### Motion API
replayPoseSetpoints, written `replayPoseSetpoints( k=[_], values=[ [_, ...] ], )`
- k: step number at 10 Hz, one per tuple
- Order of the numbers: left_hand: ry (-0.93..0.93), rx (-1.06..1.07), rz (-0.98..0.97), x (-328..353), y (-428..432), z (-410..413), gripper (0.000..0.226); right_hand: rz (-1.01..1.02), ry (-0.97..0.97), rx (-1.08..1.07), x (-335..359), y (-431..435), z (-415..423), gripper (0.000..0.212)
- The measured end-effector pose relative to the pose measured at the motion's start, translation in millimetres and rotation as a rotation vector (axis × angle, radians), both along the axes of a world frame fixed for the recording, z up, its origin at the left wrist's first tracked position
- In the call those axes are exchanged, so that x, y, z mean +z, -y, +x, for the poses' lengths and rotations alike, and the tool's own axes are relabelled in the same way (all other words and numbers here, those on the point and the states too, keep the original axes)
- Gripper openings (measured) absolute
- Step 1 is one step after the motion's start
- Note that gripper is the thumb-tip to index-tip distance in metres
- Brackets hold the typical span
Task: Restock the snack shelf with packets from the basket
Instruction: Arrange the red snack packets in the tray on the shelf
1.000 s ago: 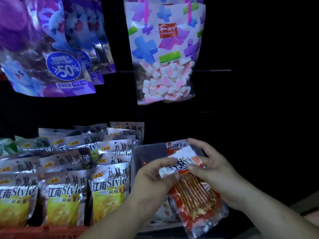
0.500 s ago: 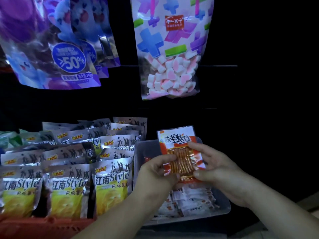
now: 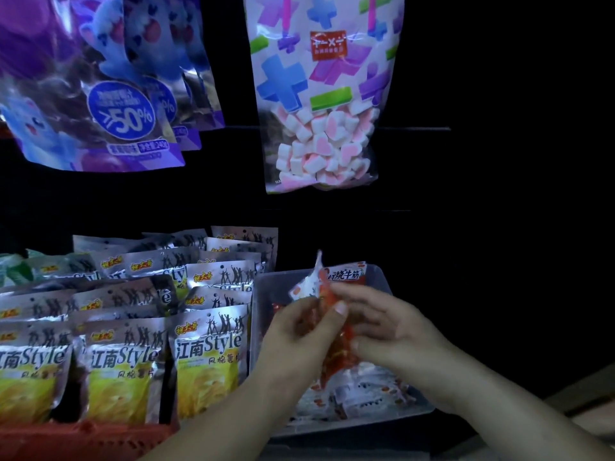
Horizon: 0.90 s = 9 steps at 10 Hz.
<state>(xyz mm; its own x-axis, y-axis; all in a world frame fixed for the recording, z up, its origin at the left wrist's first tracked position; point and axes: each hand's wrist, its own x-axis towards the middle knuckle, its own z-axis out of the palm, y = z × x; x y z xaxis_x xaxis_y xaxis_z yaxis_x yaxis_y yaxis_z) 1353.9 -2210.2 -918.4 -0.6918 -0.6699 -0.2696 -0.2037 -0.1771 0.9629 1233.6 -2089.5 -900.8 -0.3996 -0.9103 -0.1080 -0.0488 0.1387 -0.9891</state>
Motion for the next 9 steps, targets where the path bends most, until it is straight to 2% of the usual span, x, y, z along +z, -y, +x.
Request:
replayPoseSetpoints(
  k=[1,2,3,4,5,6,8,9],
  values=[
    [-0.016,-0.022,0.119,0.4,2.2,-1.9,0.012,0.024,0.135,0.013,3.3,2.1,-5.4,0.045],
    [0.029,-0.060,0.175,1.1,6.1,-1.2,0.025,0.054,-0.189,-0.287,-16.7,10.6,-17.2,0.050],
    [0.010,-0.167,0.147,-1.7,8.3,0.7,0.030,0.010,-0.278,-0.326,-34.4,19.5,-30.9,0.068],
    [0.040,-0.112,0.059,-14.8,17.3,-5.3,0.032,0.015,-0.387,-0.362,-51.1,26.6,-46.4,0.043],
    [0.149,0.011,0.005,-33.2,35.8,-16.3,0.033,0.017,-0.607,-0.420,-69.8,33.8,-55.6,0.025],
    [0.216,0.028,-0.002,-43.8,51.2,-25.5,0.032,0.036,-0.721,-0.390,-87.4,45.3,-66.1,0.015],
    [0.264,-0.065,-0.112,-69.0,83.1,-58.2,0.035,0.361,-0.763,-0.239,-111.7,52.5,-87.5,0.014],
    [0.288,-0.181,-0.331,-72.5,100.1,-75.7,0.035,0.556,-0.735,-0.179,-115.1,48.5,-87.0,0.020]
  ],
)
